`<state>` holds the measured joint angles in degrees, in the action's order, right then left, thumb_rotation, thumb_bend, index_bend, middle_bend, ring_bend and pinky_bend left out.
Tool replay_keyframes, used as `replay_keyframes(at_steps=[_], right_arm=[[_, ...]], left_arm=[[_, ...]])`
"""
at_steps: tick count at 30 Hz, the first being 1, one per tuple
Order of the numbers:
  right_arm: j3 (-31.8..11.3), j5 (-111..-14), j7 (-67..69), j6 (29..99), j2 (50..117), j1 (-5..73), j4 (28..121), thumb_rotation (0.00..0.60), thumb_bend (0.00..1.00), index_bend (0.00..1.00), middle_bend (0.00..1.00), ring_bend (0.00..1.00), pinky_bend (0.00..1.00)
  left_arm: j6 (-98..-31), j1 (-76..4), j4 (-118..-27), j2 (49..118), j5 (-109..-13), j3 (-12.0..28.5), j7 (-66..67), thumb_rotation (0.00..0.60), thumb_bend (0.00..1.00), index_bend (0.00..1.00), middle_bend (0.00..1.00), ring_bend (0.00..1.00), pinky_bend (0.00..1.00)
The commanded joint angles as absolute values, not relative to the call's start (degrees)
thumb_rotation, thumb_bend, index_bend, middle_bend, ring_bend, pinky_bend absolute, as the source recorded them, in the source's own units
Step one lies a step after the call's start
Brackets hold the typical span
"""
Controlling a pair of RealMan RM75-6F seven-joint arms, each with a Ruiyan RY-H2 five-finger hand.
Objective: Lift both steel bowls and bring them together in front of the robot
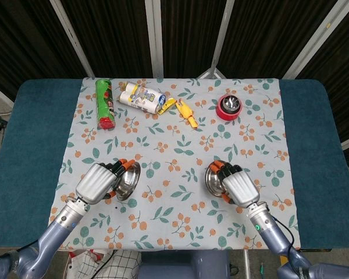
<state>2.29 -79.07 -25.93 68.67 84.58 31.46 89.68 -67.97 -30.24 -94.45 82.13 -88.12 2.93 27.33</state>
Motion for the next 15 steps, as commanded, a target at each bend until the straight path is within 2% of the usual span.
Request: replay_keyframes(at_steps=[1, 4, 7, 9, 12, 15], right_arm=[[4.91, -81.40, -28.80, 68.94, 86.41, 30.32, 88.38, 0.600, 0.39, 0.98, 0.92, 0.95, 1.00], [6.39, -83.69, -30.96, 69.70, 87.80, 29.46, 86.53, 0.600, 0.39, 0.85, 0.85, 0.88, 1.00], [7.23, -87.30, -30.82, 71.63, 89.37, 28.78, 83.74, 0.600, 0.39, 0.61, 0.69, 0.75, 0.98], [7.25, -88.87, -30.48, 72.82, 90.15, 28.43, 82.03, 0.600, 0.39, 0.40, 0.56, 0.63, 0.91], [6.77, -89.97, -29.84, 74.17, 90.87, 27.90, 80.51, 0.600, 0.39, 0.17, 0.42, 0.50, 0.81], [6.27, -89.73, -27.47, 74.45, 90.68, 27.48, 80.93, 0.600, 0.39, 0.03, 0.30, 0.37, 0.71]], left_arm=[[-65.96, -30.47, -91.17, 84.13, -86.46, 2.24, 27.98, 0.600, 0.38, 0.54, 0.70, 0.54, 0.69], [-64.60, -30.70, -88.44, 85.95, -85.45, 1.91, 27.71, 0.600, 0.36, 0.53, 0.69, 0.54, 0.68], [-63.14, -30.95, -86.32, 87.49, -84.73, 1.41, 27.24, 0.600, 0.33, 0.50, 0.66, 0.53, 0.67], [-62.39, -31.10, -85.60, 88.11, -84.38, 1.18, 26.85, 0.600, 0.32, 0.47, 0.64, 0.53, 0.67], [-61.72, -31.08, -84.93, 88.78, -83.55, 1.07, 26.81, 0.600, 0.28, 0.43, 0.59, 0.50, 0.64], [-61.21, -31.11, -84.69, 88.82, -82.77, 1.17, 26.81, 0.600, 0.20, 0.36, 0.52, 0.43, 0.58]])
